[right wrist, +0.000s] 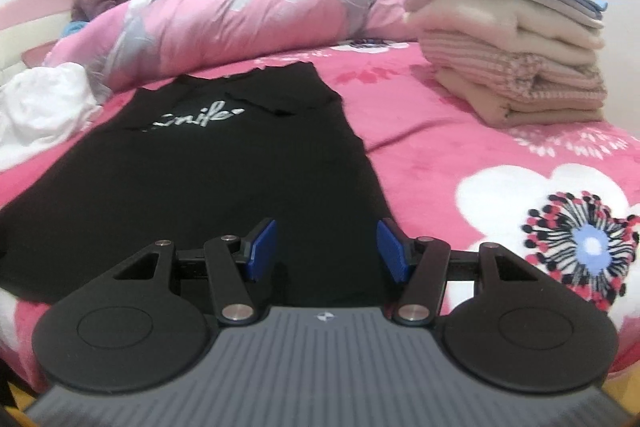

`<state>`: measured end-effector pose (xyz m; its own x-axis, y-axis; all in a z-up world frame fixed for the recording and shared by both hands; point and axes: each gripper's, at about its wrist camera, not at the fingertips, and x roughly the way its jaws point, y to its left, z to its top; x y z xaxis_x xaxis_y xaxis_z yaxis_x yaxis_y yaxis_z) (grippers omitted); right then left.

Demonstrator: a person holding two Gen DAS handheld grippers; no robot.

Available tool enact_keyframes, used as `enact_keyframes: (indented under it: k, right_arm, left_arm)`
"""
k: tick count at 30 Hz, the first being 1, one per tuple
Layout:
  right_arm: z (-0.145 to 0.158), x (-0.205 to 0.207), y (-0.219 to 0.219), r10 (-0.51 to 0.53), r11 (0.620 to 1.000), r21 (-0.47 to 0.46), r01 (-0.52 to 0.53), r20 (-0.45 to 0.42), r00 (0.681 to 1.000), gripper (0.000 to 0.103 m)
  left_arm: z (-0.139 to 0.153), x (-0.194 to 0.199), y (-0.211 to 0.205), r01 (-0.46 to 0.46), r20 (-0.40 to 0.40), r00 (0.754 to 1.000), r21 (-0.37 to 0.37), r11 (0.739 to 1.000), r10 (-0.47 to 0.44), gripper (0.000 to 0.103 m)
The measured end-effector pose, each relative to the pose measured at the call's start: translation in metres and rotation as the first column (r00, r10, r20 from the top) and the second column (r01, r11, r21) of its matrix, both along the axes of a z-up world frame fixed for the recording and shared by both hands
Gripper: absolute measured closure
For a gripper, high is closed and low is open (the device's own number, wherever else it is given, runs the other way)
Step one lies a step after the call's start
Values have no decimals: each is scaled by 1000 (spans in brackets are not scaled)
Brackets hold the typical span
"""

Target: Fold clothes

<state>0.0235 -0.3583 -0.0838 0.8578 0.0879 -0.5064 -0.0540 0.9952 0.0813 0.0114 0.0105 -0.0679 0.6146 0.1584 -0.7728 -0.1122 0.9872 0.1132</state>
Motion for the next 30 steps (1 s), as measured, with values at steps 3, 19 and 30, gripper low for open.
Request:
enact_keyframes:
  k: [3,19,30]
  right_arm:
    - [-3,5,-8,-13,1000,19,14,-20,1000,48]
    - [-13,24,-39,-17,957,286,58,-143,990,47]
    - [-11,26,-35,-31,952,294,80,-169,985,46]
  left_arm:
    - [0,0,-1,0,-1,1000,5,1000,0,75]
    - [-2,0,1,-15,14,1000,23,1000,15,60]
    - [-4,-7,13,-26,46,999,-47,999,28,56]
